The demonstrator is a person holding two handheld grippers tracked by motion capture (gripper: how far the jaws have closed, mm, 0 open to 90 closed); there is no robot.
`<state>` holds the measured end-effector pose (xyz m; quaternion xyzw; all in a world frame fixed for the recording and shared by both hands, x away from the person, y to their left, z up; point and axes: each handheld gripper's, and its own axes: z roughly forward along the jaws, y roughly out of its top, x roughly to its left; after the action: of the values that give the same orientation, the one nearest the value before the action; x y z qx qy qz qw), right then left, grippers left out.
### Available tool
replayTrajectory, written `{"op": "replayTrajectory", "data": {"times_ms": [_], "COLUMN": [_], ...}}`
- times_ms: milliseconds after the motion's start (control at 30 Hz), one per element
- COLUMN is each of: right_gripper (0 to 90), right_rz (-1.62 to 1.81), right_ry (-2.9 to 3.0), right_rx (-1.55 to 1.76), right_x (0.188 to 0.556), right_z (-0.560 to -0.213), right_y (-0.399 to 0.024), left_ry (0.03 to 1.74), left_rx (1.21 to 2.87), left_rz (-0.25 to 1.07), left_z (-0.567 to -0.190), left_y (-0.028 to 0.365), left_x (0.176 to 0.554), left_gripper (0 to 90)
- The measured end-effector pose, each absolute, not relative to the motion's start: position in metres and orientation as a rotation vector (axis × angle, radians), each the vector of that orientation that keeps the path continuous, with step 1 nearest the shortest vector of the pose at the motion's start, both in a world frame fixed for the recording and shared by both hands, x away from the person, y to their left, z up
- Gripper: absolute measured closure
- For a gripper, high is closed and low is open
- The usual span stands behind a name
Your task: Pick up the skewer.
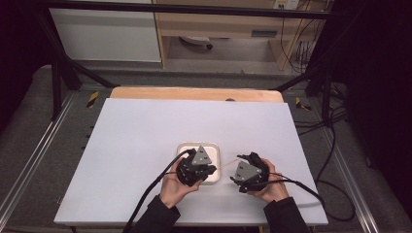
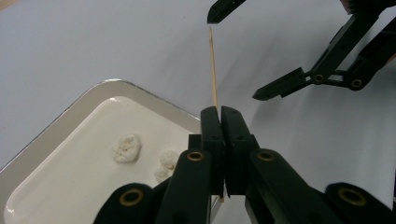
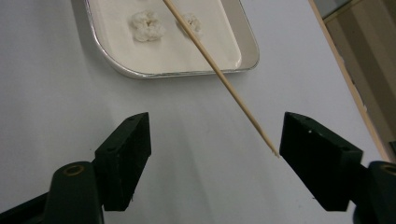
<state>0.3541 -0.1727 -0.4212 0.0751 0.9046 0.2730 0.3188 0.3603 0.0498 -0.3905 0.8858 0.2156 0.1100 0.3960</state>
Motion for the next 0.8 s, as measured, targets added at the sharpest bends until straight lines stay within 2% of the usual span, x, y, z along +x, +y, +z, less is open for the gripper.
{"op": "replayTrajectory", "data": {"times_ms": [800], "right_gripper": [68.7], "right_rz": [0.555], "right_ry": [2.361], "right_rx": [-0.163], "right_x": [0.356], "right_z": [-0.423], "right_y": [-0.173], "left_ry": [0.476], "left_rx": [2.291], "left_rz": [0.244], "left_z": [-0.392], "left_y": [0.034], "left_x": [0.356], "left_gripper": [88.8]}}
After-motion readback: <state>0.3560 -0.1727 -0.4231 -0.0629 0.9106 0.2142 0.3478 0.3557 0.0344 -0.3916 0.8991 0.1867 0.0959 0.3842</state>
